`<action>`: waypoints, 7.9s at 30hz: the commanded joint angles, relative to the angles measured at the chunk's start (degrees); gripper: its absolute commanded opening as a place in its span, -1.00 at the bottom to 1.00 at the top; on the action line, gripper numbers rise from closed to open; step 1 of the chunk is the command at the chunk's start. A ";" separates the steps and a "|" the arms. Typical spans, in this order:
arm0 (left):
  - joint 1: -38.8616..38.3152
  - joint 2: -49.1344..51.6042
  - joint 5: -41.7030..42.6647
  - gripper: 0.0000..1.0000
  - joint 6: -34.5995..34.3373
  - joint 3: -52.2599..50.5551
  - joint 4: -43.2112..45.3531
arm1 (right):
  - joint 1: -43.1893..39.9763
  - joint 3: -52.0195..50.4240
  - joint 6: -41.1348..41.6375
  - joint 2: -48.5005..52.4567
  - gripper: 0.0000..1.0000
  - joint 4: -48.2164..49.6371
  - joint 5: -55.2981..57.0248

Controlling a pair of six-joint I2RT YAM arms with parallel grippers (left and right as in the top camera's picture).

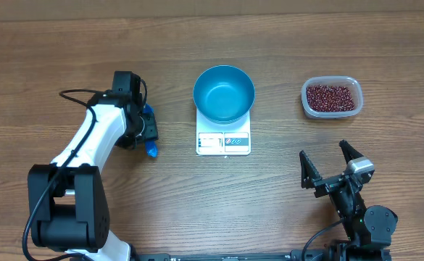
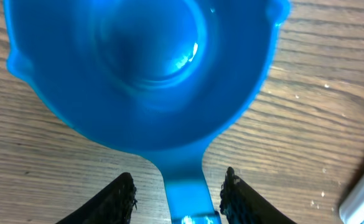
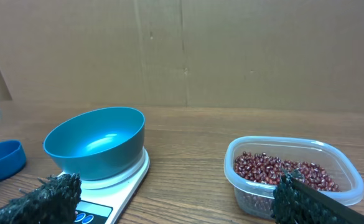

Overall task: Scoop item into bowl and weigh 150g on scale
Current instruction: 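Close the left gripper on the blue scoop handle, then lift the blue scoop with the left gripper toward the bowl, then move the right gripper toward the scoop held above the bowl, then grasp the scoop handle with the right gripper and release the left, then carry the scoop with the right gripper over the bean container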

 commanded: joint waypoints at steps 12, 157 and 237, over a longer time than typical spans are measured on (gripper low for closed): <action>-0.11 -0.11 -1.18 -0.06 -1.77 -2.82 4.85 | 0.26 -0.59 -0.09 -0.48 1.00 0.33 0.07; -13.05 -6.56 35.10 -0.92 -65.26 30.53 2.10 | 19.98 87.01 26.51 74.51 0.44 -50.60 0.52; -17.07 -5.60 21.44 0.63 -38.75 30.53 3.74 | 27.80 93.70 22.95 84.26 -0.93 -53.02 9.73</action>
